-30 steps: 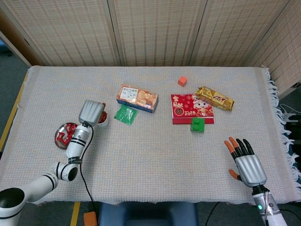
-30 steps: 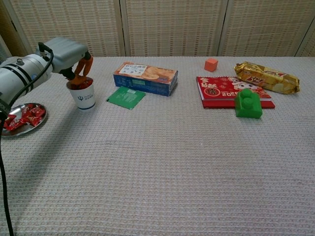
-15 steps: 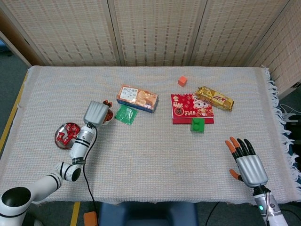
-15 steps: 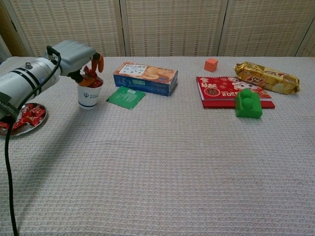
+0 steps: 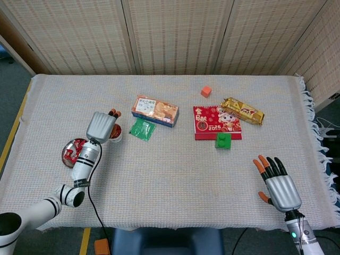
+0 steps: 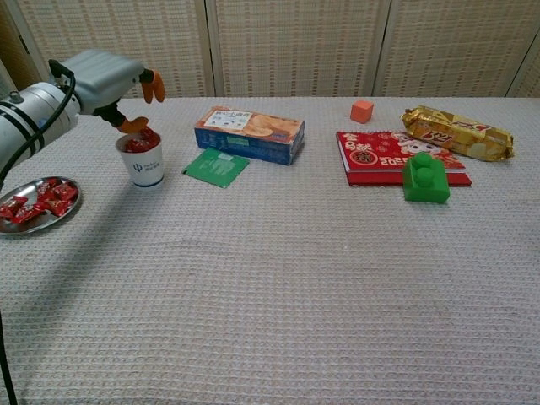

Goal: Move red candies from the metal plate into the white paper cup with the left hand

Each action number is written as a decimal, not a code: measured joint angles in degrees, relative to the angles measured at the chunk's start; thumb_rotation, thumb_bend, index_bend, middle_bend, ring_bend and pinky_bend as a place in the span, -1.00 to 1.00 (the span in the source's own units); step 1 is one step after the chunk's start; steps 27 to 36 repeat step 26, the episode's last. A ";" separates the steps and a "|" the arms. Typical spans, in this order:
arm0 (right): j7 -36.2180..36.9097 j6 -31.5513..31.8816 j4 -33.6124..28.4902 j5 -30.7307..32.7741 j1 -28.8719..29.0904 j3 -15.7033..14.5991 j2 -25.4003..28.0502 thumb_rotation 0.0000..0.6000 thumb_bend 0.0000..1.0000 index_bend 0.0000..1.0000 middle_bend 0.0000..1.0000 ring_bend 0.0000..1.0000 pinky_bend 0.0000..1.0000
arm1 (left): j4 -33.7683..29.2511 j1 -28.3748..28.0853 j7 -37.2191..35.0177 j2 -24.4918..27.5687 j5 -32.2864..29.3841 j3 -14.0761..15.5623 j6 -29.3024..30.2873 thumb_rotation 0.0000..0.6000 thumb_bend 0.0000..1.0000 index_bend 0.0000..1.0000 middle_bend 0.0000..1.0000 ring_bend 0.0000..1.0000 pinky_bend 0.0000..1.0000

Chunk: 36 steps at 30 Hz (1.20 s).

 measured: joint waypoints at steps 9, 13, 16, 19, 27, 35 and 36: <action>0.57 1.33 0.18 -1.20 -0.30 -0.20 0.10 1.00 -0.77 -1.00 -1.00 -1.00 -1.00 | -10.96 4.53 -2.12 5.65 2.40 1.82 5.93 1.00 -0.19 -0.51 -0.46 0.29 0.92; 0.23 2.20 0.38 -1.74 -0.74 -0.37 -0.06 1.00 -0.77 -1.00 -1.00 -1.00 -1.00 | -18.63 11.37 -6.63 10.73 5.91 5.72 13.03 1.00 -0.20 -0.64 -0.62 -0.39 0.24; -0.40 1.98 0.31 -1.92 -0.83 -0.70 -0.28 1.00 -0.77 -1.00 -1.00 -1.00 -1.00 | -22.16 18.72 -11.41 14.30 9.49 10.64 20.29 1.00 -0.22 -0.74 -0.75 -0.78 -0.34; -0.91 1.73 0.20 -2.31 -0.83 -1.04 -0.44 1.00 -0.77 -1.00 -1.00 -1.00 -1.00 | -23.41 26.08 -14.53 16.53 12.71 15.03 28.62 1.00 -0.22 -0.78 -0.81 -0.91 -0.58; -0.89 1.73 0.17 -2.78 -0.87 -1.26 -0.48 1.00 -0.77 -1.00 -1.00 -1.00 -1.00 | -25.30 37.70 -14.61 20.30 16.35 20.10 39.80 1.00 -0.22 -0.88 -0.94 -1.00 -0.64; -0.89 1.73 0.17 -2.78 -0.87 -1.26 -0.48 1.00 -0.77 -1.00 -1.00 -1.00 -1.00 | -25.30 37.70 -14.61 20.30 16.35 20.10 39.80 1.00 -0.22 -0.88 -0.94 -1.00 -0.64; -0.89 1.73 0.17 -2.78 -0.87 -1.26 -0.48 1.00 -0.77 -1.00 -1.00 -1.00 -1.00 | -25.30 37.70 -14.61 20.30 16.35 20.10 39.80 1.00 -0.22 -0.88 -0.94 -1.00 -0.64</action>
